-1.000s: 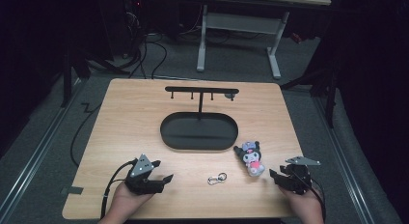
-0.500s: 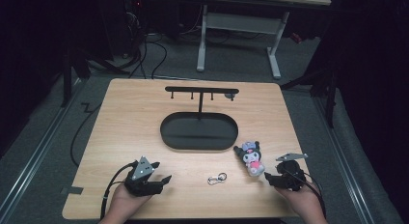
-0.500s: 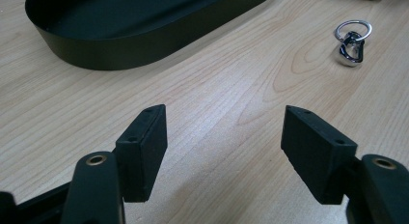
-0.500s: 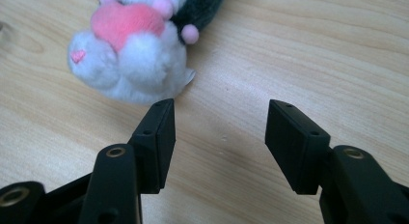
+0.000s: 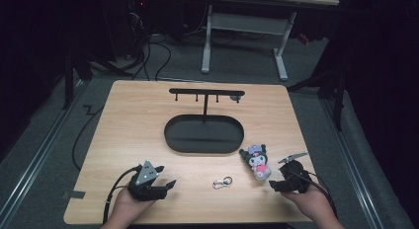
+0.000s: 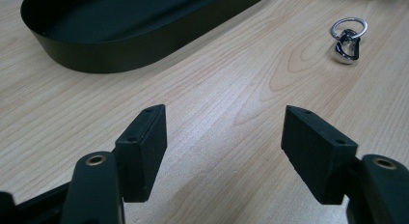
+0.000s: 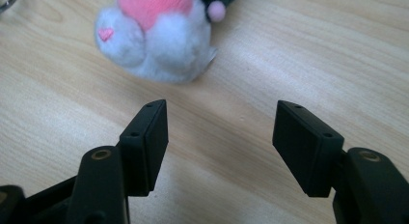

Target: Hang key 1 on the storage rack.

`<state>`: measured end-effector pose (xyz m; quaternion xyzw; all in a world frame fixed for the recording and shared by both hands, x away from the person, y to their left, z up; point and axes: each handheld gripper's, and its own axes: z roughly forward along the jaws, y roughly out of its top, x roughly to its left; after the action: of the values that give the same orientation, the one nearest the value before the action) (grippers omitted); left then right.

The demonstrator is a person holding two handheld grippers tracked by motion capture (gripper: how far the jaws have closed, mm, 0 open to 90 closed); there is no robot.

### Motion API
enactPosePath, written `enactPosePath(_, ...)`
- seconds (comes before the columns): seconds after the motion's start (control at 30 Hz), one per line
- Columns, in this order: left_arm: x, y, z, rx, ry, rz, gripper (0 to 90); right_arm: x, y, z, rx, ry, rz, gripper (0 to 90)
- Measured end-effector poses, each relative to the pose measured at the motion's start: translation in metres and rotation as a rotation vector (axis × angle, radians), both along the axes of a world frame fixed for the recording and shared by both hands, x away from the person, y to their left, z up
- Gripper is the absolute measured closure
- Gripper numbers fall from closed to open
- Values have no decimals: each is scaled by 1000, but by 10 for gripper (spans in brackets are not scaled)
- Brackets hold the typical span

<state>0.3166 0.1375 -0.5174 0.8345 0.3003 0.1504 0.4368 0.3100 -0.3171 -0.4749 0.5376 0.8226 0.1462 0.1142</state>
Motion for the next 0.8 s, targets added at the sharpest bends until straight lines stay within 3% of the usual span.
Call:
enactPosePath(0.3, 0, 0, 0, 4, 0, -4, 335, 8, 14, 0, 0, 99, 36, 299)
enactPosePath(0.43, 0, 0, 0, 5, -1, -6, 335, 11, 20, 0, 13, 104, 49, 265)
enactPosePath(0.8, 0, -1, -1, 13, 1, -19, 332, 23, 30, -2, 40, 112, 3, 196)
